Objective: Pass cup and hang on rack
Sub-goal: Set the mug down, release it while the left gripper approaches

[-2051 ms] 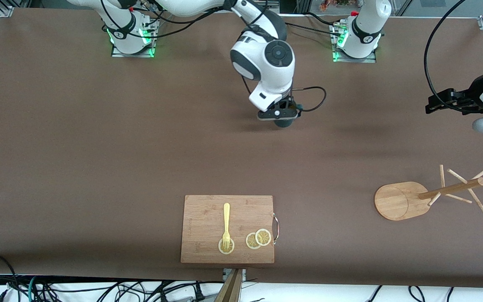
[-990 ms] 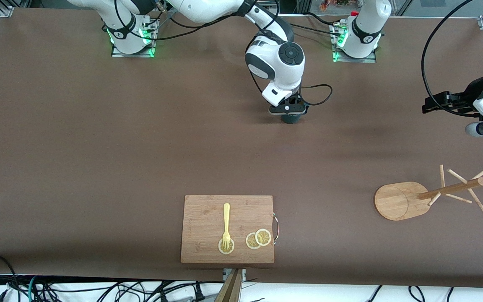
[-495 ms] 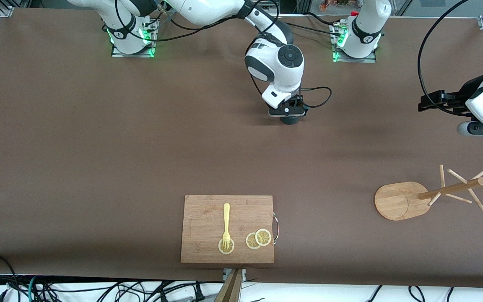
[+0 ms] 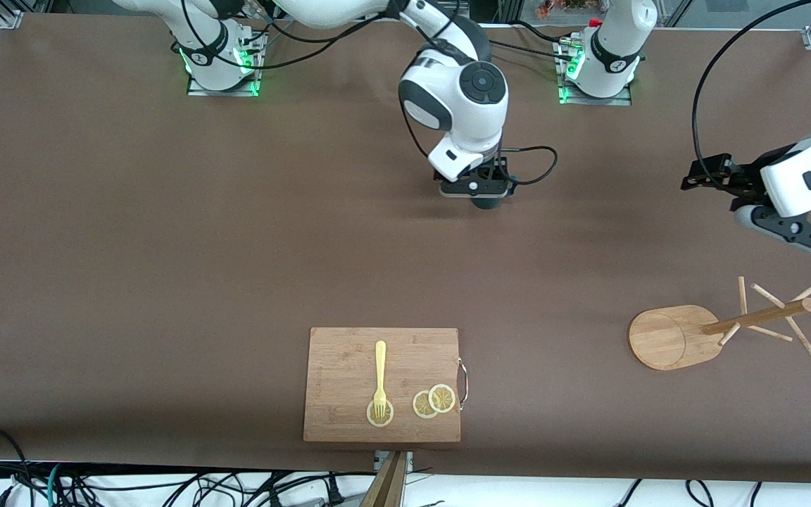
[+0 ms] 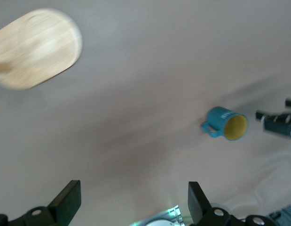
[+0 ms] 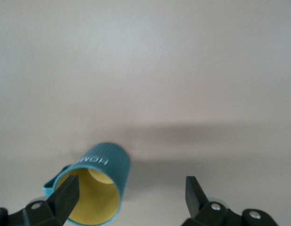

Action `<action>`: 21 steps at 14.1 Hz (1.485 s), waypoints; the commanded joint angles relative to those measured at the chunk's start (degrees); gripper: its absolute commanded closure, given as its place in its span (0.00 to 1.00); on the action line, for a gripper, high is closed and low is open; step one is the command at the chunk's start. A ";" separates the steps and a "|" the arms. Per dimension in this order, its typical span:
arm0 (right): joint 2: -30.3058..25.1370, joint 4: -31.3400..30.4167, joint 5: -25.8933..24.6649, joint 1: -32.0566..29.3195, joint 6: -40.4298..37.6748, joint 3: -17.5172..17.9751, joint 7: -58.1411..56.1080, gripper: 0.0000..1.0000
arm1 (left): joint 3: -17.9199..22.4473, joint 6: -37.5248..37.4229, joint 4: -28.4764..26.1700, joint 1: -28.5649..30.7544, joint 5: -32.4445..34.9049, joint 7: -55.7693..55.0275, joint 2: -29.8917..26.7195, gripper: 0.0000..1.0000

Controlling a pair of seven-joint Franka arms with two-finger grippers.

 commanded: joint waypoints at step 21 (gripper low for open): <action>-43.71 -30.28 3.30 -29.41 -22.37 -18.26 -51.01 0.00 | -4.71 32.41 -39.00 0.51 -37.76 99.22 3.69 0.00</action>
